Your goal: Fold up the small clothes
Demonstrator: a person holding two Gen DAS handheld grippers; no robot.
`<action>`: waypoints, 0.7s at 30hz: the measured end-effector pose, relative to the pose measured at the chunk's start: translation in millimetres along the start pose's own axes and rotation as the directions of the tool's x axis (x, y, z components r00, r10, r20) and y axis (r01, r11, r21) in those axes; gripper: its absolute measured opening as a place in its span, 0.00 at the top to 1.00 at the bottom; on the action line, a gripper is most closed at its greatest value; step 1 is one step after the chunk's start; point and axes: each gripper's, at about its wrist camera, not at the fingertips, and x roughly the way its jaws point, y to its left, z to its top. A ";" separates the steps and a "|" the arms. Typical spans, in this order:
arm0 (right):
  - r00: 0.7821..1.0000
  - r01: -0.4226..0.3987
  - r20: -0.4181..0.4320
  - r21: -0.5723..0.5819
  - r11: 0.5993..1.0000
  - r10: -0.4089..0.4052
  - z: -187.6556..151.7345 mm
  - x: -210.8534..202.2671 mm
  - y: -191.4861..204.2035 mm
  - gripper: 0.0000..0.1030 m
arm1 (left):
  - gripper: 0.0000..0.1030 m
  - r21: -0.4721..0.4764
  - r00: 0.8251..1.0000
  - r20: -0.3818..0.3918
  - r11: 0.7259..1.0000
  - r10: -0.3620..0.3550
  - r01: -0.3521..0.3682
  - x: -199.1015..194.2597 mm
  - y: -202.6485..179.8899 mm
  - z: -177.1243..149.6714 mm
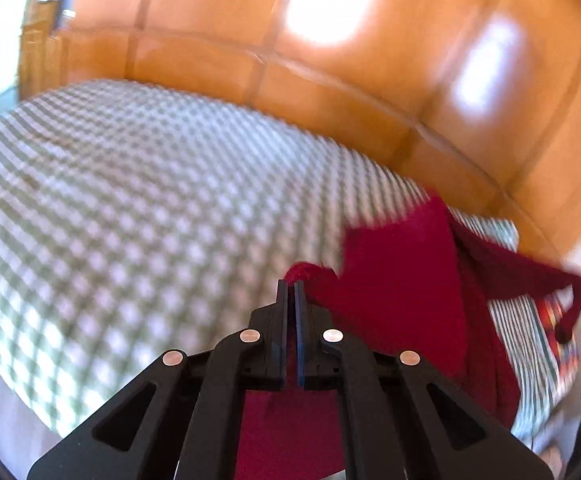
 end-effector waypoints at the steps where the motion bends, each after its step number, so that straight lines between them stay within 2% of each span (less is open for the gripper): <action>1: 0.998 0.063 -0.018 0.041 0.997 -0.063 12.4 15.8 -23.1 0.95 | 0.99 -0.029 0.999 0.027 0.999 0.027 -0.026 0.0 6.8 14.8; 3: 0.980 0.197 -0.048 0.069 0.978 -0.194 21.2 44.5 -58.4 0.95 | 0.99 -0.090 0.992 0.081 0.992 0.099 -0.092 0.8 21.1 48.2; 6: 0.955 0.287 -0.119 0.127 0.949 -0.273 27.6 78.0 -101.5 0.94 | 0.99 -0.145 0.973 0.113 0.972 0.200 -0.183 10.9 36.9 96.0; 7: 0.949 0.300 -0.147 0.152 0.942 -0.279 25.5 88.5 -119.4 0.88 | 0.99 -0.162 0.969 0.106 0.965 0.225 -0.207 18.0 41.5 109.0; 8: 0.948 0.297 -0.165 0.163 0.941 -0.271 22.2 95.7 -128.8 0.82 | 0.99 -0.179 0.966 0.094 0.958 0.242 -0.223 25.7 45.6 120.2; 10: 0.945 0.284 -0.218 0.168 0.944 -0.245 16.2 112.6 -132.9 0.47 | 0.98 -0.186 0.950 0.104 0.944 0.296 -0.273 30.9 46.4 129.2; 11: 0.943 0.283 -0.229 0.163 0.945 -0.243 15.7 115.9 -126.1 0.42 | 0.96 -0.174 0.945 0.104 0.941 0.311 -0.291 32.6 45.8 133.8; 12: 0.942 0.286 -0.226 0.150 0.946 -0.249 11.4 118.8 -125.6 0.34 | 0.84 -0.166 0.946 0.103 0.943 0.306 -0.287 33.0 45.5 135.6; 13: 0.941 0.292 -0.219 0.130 0.948 -0.260 4.8 112.0 -119.1 0.26 | 0.63 -0.162 0.946 0.107 0.944 0.307 -0.288 31.3 43.2 133.0; 14: 0.943 0.284 -0.213 0.120 0.951 -0.254 -2.6 102.4 -112.2 0.24 | 0.53 -0.166 0.944 0.126 0.944 0.306 -0.284 24.7 41.3 128.2; 15: 0.949 0.266 -0.209 0.121 0.956 -0.238 -8.2 95.0 -107.6 0.24 | 0.46 -0.155 0.950 0.143 0.954 0.278 -0.256 20.1 37.1 122.0; 17: 0.963 0.171 -0.231 0.140 0.975 -0.136 -25.0 74.9 -91.8 0.24 | 0.46 -0.062 0.982 0.121 0.988 0.147 -0.140 15.9 23.3 102.1; 18: 0.965 0.116 -0.250 0.154 0.981 -0.075 -35.4 67.1 -84.9 0.24 | 0.46 -0.029 0.990 0.098 0.995 0.099 -0.097 19.3 13.6 93.9; 19: 0.955 0.011 -0.292 0.186 0.983 0.044 -53.1 57.2 -72.4 0.26 | 0.46 0.008 0.998 0.059 1.000 0.029 -0.029 21.0 4.7 80.6; 20: 0.941 -0.048 -0.319 0.206 0.977 0.114 -63.5 53.7 -64.8 0.28 | 0.46 0.039 0.999 0.010 0.998 -0.039 0.039 23.5 -2.6 64.6; 21: 0.920 -0.112 -0.344 0.231 0.966 0.189 -76.6 48.8 -55.0 0.32 | 0.46 0.061 0.991 -0.068 0.991 -0.118 0.122 28.9 -12.7 40.1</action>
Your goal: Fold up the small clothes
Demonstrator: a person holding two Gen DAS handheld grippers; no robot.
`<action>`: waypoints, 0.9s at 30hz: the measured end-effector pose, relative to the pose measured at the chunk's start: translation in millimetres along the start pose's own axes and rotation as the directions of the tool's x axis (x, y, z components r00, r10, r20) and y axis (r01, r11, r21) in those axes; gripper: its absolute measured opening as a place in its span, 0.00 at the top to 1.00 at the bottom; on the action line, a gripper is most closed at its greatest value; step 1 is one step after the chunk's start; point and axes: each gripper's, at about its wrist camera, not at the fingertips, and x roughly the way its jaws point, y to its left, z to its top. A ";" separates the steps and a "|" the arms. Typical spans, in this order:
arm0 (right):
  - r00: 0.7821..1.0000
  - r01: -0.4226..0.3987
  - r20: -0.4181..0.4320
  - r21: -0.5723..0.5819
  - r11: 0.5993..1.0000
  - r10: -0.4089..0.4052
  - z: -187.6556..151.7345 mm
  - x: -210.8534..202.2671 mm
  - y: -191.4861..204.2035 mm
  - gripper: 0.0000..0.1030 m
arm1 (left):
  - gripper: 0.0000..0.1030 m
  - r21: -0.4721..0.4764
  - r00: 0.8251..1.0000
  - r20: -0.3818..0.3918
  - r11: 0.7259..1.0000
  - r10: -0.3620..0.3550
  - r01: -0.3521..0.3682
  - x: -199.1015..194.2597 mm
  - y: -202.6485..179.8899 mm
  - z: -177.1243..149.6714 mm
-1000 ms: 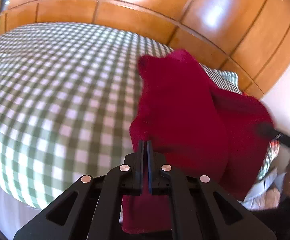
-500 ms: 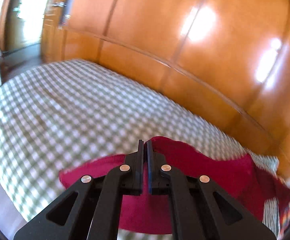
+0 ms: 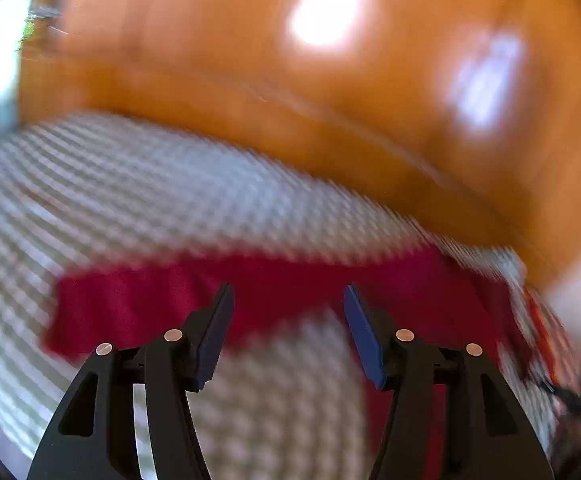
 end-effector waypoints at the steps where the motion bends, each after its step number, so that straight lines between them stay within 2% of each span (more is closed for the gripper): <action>1: 0.996 -0.078 -0.051 0.005 0.997 0.078 -19.0 3.1 9.6 0.37 | 0.46 0.007 0.997 -0.053 0.999 -0.050 0.050 6.2 -5.8 -17.6; 2: 0.985 -0.139 -0.099 0.013 0.990 0.140 -34.8 7.5 18.0 0.39 | 0.46 0.004 0.990 -0.104 0.995 -0.098 0.099 12.9 -11.1 -36.3; 4: 0.955 -0.229 -0.185 0.037 0.973 0.232 -64.5 17.2 36.6 0.50 | 0.46 -0.029 0.957 -0.215 0.981 -0.196 0.194 27.0 -26.8 -78.5; 5: 0.945 -0.247 -0.215 0.032 0.969 0.248 -77.2 21.9 46.3 0.51 | 0.46 -0.054 0.937 -0.253 0.971 -0.240 0.234 32.3 -33.4 -95.7; 6: 0.942 -0.251 -0.222 0.027 0.968 0.251 -83.1 23.3 51.7 0.54 | 0.46 -0.079 0.923 -0.275 0.963 -0.271 0.259 36.8 -36.6 -108.3; 8: 0.941 -0.260 -0.219 0.019 0.965 0.258 -92.3 26.0 62.3 0.61 | 0.46 -0.111 0.906 -0.304 0.955 -0.296 0.275 44.0 -43.7 -125.3; 9: 0.944 -0.255 -0.212 0.017 0.967 0.253 -93.0 26.5 64.5 0.74 | 0.47 -0.123 0.900 -0.314 0.953 -0.302 0.277 48.2 -47.6 -133.5; 10: 0.946 -0.255 -0.204 0.019 0.967 0.253 -91.8 26.1 66.3 0.89 | 0.63 -0.125 0.899 -0.315 0.952 -0.306 0.280 50.0 -52.4 -138.5; 11: 0.949 -0.248 -0.199 0.013 0.969 0.246 -90.5 25.6 67.0 0.94 | 0.73 -0.105 0.891 -0.328 0.949 -0.315 0.296 50.6 -60.2 -140.6; 12: 0.956 -0.231 -0.188 -0.008 0.973 0.226 -88.3 21.9 69.1 0.94 | 0.85 -0.077 0.891 -0.333 0.950 -0.309 0.301 50.4 -65.6 -140.2; 13: 0.959 -0.225 -0.179 -0.023 0.974 0.218 -83.1 21.5 68.6 0.94 | 0.88 -0.038 0.901 -0.321 0.955 -0.290 0.293 47.6 -70.4 -138.4; 16: 0.973 -0.213 -0.110 -0.090 0.973 0.202 -68.7 -0.2 73.9 0.94 | 0.90 -0.014 0.908 -0.275 0.945 -0.317 0.326 25.3 -66.8 -122.7; 20: 0.987 -0.159 -0.023 -0.150 0.976 0.157 -56.8 -40.7 60.8 0.94 | 0.90 -0.003 0.923 -0.226 0.948 -0.311 0.319 -17.2 -39.8 -101.8; 23: 0.997 -0.067 -0.047 -0.153 0.986 0.060 -60.5 -41.8 40.2 0.94 | 0.90 0.000 0.939 -0.235 0.966 -0.251 0.258 -37.6 -13.9 -106.9; 25: 0.996 -0.034 -0.083 -0.148 0.988 0.022 -67.9 -30.2 29.5 0.94 | 0.89 -0.015 0.939 -0.274 0.977 -0.207 0.211 -36.2 -0.3 -119.3; 26: 0.996 -0.022 -0.094 -0.148 0.989 0.008 -73.9 -23.4 27.4 0.92 | 0.88 -0.017 0.939 -0.291 0.983 -0.182 0.185 -31.6 -0.2 -124.5; 27: 0.995 -0.012 -0.099 -0.144 0.990 -0.002 -75.6 -16.7 28.3 0.84 | 0.88 -0.030 0.938 -0.317 0.989 -0.144 0.141 -24.7 4.0 -131.8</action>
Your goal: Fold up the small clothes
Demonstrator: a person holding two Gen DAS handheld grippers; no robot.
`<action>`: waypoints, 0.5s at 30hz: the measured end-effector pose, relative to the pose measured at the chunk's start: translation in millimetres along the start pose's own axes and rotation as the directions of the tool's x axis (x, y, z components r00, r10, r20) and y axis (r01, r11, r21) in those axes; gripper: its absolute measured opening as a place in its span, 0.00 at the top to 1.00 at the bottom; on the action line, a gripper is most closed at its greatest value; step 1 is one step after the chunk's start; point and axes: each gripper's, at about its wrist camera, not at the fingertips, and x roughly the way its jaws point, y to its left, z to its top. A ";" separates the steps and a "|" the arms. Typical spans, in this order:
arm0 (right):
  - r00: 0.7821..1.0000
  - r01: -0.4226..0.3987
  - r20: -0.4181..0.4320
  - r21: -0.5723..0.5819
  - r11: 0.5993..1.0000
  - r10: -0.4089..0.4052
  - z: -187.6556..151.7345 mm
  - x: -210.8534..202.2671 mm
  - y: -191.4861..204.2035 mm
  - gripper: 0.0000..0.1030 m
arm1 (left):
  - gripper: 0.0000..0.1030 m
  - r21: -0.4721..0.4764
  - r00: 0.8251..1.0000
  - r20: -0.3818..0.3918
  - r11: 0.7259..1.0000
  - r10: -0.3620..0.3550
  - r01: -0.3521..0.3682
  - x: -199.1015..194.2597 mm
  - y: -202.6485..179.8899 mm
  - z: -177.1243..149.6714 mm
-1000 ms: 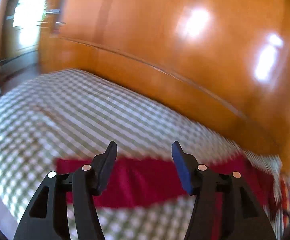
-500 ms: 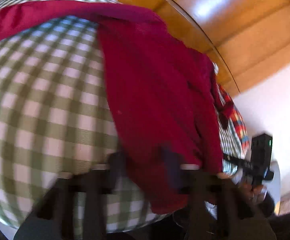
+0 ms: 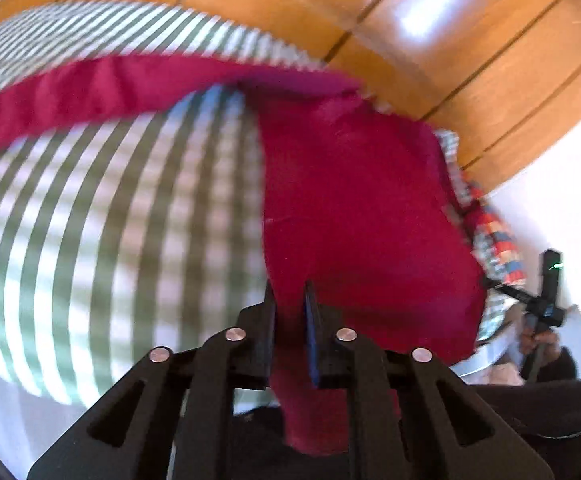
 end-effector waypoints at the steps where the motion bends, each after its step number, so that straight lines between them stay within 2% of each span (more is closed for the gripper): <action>1: 1.000 0.027 -0.002 0.004 1.000 -0.027 1.0 6.2 0.8 0.68 | 0.88 -0.029 1.000 -0.014 0.999 0.028 -0.028 5.2 5.0 -2.8; 2: 0.999 0.052 0.000 0.003 0.999 -0.052 2.9 9.4 2.2 0.61 | 0.86 -0.052 0.999 -0.008 0.998 0.045 -0.046 5.0 8.2 -3.6; 4: 0.997 0.068 0.025 -0.008 0.998 -0.068 4.9 7.4 6.9 0.52 | 0.69 -0.078 0.997 0.038 0.995 0.072 -0.069 -3.6 16.0 -0.9; 5: 0.996 0.073 0.045 -0.024 0.997 -0.072 8.9 4.7 12.1 0.47 | 0.66 -0.087 0.991 0.075 0.991 0.113 -0.106 -11.4 20.8 2.1; 7: 0.990 0.094 0.107 -0.058 0.994 -0.087 18.2 -1.6 25.1 0.42 | 0.57 -0.085 0.959 0.156 0.971 0.236 -0.225 -28.5 28.6 10.7; 8: 0.988 0.092 0.127 -0.068 0.993 -0.083 22.6 -1.3 32.7 0.42 | 0.57 -0.080 0.929 0.192 0.949 0.315 -0.305 -36.5 32.6 17.0; 9: 0.988 0.072 0.140 -0.079 0.994 -0.060 28.0 1.5 41.1 0.40 | 0.57 -0.078 0.908 0.208 0.931 0.364 -0.356 -41.1 36.4 19.7; 10: 0.989 0.051 0.146 -0.088 0.995 -0.038 31.8 5.4 48.4 0.38 | 0.57 -0.079 0.877 0.228 0.905 0.424 -0.417 -46.3 43.1 24.0; 11: 0.988 0.030 0.151 -0.102 0.994 -0.015 35.8 8.7 58.2 0.37 | 0.57 -0.079 0.858 0.238 0.890 0.454 -0.449 -51.4 52.1 25.9; 12: 0.988 0.007 0.153 -0.123 0.992 0.012 39.2 14.3 70.7 0.36 | 0.57 -0.072 0.824 0.247 0.858 0.509 -0.509 -53.6 57.6 30.2; 13: 0.989 -0.014 0.145 -0.142 0.990 0.035 42.0 21.6 82.5 0.36 | 0.57 -0.057 0.804 0.250 0.837 0.540 -0.544 -54.1 56.1 35.7; 15: 0.990 -0.053 0.122 -0.161 0.986 0.073 46.6 36.7 102.4 0.36 | 0.57 -0.007 0.752 0.265 0.781 0.603 -0.624 -50.2 59.3 42.1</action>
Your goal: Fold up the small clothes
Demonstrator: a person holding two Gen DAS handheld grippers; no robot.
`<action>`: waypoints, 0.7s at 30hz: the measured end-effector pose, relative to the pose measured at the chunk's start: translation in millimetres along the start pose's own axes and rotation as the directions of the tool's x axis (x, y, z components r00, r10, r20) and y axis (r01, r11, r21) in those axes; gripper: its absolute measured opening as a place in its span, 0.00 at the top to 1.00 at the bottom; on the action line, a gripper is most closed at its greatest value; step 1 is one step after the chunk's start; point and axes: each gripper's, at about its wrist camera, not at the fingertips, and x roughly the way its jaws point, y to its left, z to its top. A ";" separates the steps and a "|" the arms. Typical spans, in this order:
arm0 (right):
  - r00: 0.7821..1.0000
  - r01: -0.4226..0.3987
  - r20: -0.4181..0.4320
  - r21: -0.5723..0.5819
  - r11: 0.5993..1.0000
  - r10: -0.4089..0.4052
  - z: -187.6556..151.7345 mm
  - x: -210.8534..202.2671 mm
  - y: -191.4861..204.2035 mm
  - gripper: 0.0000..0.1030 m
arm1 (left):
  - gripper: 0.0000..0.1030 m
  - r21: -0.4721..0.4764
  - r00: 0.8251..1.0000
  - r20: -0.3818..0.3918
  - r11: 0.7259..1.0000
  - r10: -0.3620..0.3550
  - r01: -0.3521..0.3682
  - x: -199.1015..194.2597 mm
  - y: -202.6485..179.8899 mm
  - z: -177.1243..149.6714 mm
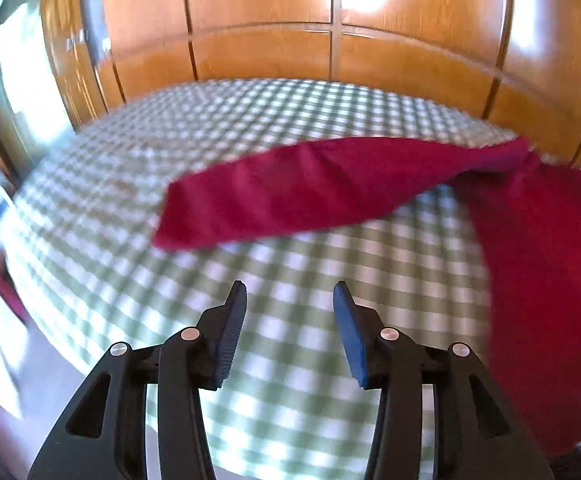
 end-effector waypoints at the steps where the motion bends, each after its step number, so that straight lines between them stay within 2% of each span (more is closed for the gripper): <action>1: 1.000 -0.028 -0.014 -0.008 1.000 0.028 3.2 11.3 10.6 0.36 | 0.57 0.040 0.999 0.009 0.998 0.037 -0.037 3.9 -2.4 2.1; 2: 0.999 -0.048 -0.025 -0.016 0.999 0.048 4.9 19.8 20.1 0.36 | 0.57 0.084 0.998 0.015 0.995 0.060 -0.061 9.0 -2.7 3.7; 7: 0.992 -0.096 -0.082 -0.039 0.995 0.093 12.1 58.3 50.7 0.36 | 0.57 0.204 0.997 -0.010 0.976 0.073 -0.069 57.6 -15.5 12.2; 9: 0.991 -0.093 -0.099 -0.036 0.995 0.089 11.6 65.2 55.7 0.36 | 0.57 0.226 0.997 -0.026 0.972 0.074 -0.066 77.8 -14.3 16.1; 12: 0.990 -0.076 -0.123 -0.035 0.996 0.072 9.1 74.9 56.9 0.36 | 0.52 0.272 0.999 0.012 0.961 0.051 -0.052 96.0 -17.0 27.7; 13: 0.989 -0.072 -0.131 -0.029 0.997 0.067 7.3 78.1 55.0 0.36 | 0.56 0.289 0.999 0.008 0.957 0.040 -0.041 102.8 -17.2 32.0; 14: 0.989 -0.069 -0.133 -0.026 0.997 0.065 7.4 81.3 53.9 0.36 | 0.68 0.289 1.000 -0.004 0.957 0.018 -0.016 107.7 -16.5 34.0; 15: 0.989 -0.065 -0.132 -0.026 0.998 0.061 7.8 83.5 53.2 0.35 | 0.97 0.277 1.000 -0.025 0.961 -0.013 0.019 111.0 -14.4 38.8; 17: 0.991 -0.057 -0.126 -0.029 0.998 0.053 8.8 85.6 54.0 0.35 | 0.97 0.242 0.998 -0.046 0.969 -0.036 0.046 110.9 -10.1 48.6; 19: 0.991 -0.053 -0.128 -0.030 0.998 0.049 10.7 86.6 55.7 0.35 | 0.97 0.147 0.990 -0.032 0.979 -0.137 0.141 94.6 5.1 66.0; 21: 0.992 -0.049 -0.122 -0.033 0.998 0.044 11.2 83.2 55.1 0.36 | 0.97 0.047 0.974 0.021 0.973 -0.227 0.226 69.2 24.2 87.7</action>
